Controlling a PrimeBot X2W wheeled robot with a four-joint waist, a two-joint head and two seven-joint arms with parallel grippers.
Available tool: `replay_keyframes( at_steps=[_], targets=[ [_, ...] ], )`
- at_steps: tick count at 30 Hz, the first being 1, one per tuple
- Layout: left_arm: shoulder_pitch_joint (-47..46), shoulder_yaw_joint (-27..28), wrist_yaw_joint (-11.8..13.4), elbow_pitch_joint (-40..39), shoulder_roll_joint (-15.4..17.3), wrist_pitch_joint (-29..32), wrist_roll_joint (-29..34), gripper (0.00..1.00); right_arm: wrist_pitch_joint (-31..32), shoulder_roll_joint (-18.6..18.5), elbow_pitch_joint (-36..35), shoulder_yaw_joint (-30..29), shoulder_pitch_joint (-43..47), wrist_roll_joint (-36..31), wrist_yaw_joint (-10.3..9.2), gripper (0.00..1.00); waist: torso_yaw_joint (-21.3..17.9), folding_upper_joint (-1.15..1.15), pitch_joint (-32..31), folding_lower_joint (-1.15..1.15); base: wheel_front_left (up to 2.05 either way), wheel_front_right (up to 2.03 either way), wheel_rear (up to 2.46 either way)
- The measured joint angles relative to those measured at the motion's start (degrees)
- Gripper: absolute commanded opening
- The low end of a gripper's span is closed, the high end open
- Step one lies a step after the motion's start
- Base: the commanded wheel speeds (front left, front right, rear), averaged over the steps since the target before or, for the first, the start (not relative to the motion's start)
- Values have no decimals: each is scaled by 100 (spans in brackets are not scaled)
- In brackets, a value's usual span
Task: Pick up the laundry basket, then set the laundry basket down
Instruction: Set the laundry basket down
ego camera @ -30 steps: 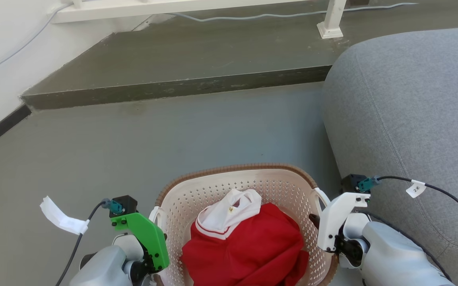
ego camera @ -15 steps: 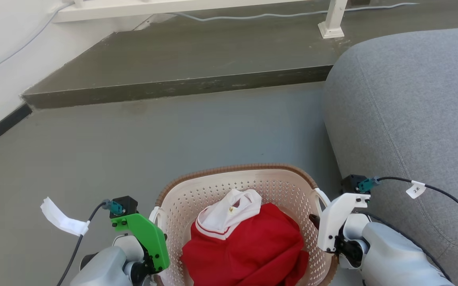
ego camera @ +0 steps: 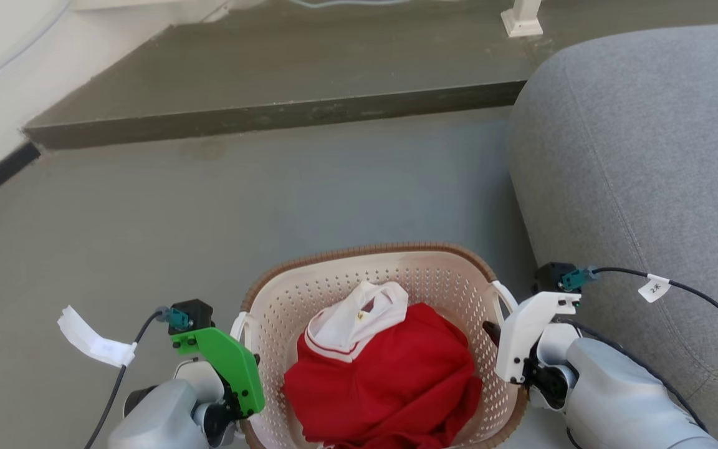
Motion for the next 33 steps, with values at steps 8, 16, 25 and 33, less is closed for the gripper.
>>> replay_keyframes(
  at_steps=[8,16,25,33],
  targets=[
    [-226,3,0,-1,1,-309,16,0,-313,-22,-40,3,-195,-3,0,0,-7,0,377,0,0,0,0],
    [-538,22,-1,16,2,-645,77,0,-630,-59,-110,2,-456,-12,0,0,-19,0,880,0,0,0,0],
    [-982,158,-1,18,1,-1133,120,0,-1062,-147,-242,12,-918,-113,2,0,-28,0,1634,0,0,0,0],
    [-1332,207,-1,10,-5,-1400,121,0,-1445,-200,-287,10,-1185,-155,9,0,5,0,2185,1,0,0,0]
  ],
)
